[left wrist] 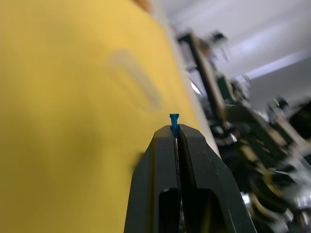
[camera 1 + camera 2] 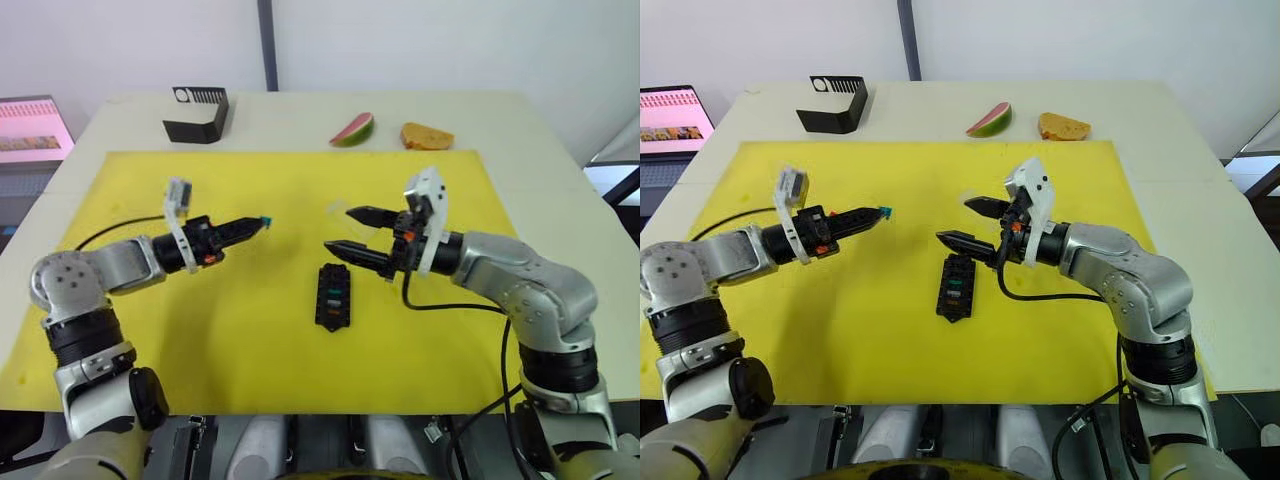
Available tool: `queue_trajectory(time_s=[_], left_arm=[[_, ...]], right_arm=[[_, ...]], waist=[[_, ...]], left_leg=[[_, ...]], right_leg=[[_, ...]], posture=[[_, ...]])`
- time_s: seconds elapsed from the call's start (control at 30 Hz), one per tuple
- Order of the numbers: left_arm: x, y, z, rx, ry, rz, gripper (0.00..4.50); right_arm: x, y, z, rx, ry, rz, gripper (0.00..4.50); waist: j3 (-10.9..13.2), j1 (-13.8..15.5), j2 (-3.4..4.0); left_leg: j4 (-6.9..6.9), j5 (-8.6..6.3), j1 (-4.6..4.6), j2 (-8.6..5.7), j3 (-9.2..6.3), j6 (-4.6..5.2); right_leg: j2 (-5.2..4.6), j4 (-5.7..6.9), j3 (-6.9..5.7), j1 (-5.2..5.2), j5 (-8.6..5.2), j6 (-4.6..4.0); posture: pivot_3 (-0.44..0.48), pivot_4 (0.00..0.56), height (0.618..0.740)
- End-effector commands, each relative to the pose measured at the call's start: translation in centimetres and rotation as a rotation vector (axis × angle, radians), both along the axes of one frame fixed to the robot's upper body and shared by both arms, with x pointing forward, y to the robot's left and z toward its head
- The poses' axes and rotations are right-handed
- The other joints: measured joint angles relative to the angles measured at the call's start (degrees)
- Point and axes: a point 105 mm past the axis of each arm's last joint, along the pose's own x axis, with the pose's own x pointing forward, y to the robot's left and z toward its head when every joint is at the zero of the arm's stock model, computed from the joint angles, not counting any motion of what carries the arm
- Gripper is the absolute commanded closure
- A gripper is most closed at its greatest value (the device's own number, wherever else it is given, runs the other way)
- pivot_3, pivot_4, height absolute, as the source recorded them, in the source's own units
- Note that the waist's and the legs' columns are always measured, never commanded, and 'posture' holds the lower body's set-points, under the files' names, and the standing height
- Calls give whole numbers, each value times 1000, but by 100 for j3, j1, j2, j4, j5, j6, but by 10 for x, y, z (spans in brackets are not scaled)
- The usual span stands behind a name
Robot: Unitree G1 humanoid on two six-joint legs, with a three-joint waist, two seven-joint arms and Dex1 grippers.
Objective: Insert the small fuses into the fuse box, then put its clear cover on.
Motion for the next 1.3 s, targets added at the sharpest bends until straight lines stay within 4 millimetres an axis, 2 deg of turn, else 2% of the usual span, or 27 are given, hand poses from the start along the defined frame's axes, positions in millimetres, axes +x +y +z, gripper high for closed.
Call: queue_trajectory(time_s=[0.03,0.1,0.17,0.3,0.4,0.57,1.3], left_arm=[[-26,-22,24,7,-142,-174,4452],[-36,-29,28,39,-227,-215,4452],[-45,-32,36,-12,-293,-261,4452],[-45,-31,37,-50,-315,-268,4452],[-45,-33,34,-32,-329,-276,4500],[-48,-35,28,-6,-342,-298,4500],[-47,-41,29,-4,-375,-306,4500]], right_arm=[[-16,5,20,83,57,111,0],[-17,7,26,105,79,130,0],[-19,11,32,136,106,163,0],[-22,15,36,147,138,193,0],[-23,17,38,155,158,201,801],[-23,18,42,171,177,206,3323],[-24,19,34,103,207,201,3323]], waist=[[0,-10,0],[1,-33,1],[2,-68,4],[2,-99,4],[2,-111,4],[2,-122,4],[3,-119,4]], left_leg=[[0,0,0,0,0,0],[-2,0,0,1,0,0],[-7,0,2,1,1,0],[-8,1,2,3,1,-1],[-7,-1,1,3,2,3],[-7,-1,0,4,3,5],[-6,-17,-2,6,4,34]], right_leg=[[0,0,0,0,0,0],[1,0,0,-1,0,0],[1,-2,0,-1,-1,-2],[3,-5,0,0,-2,-3],[3,-8,0,1,-2,-3],[3,-10,0,1,-1,-2],[3,-13,0,1,-1,-2]], posture=[[0,150,740],[0,150,740],[0,150,740],[0,150,740],[0,150,740],[0,150,740],[0,150,740]])
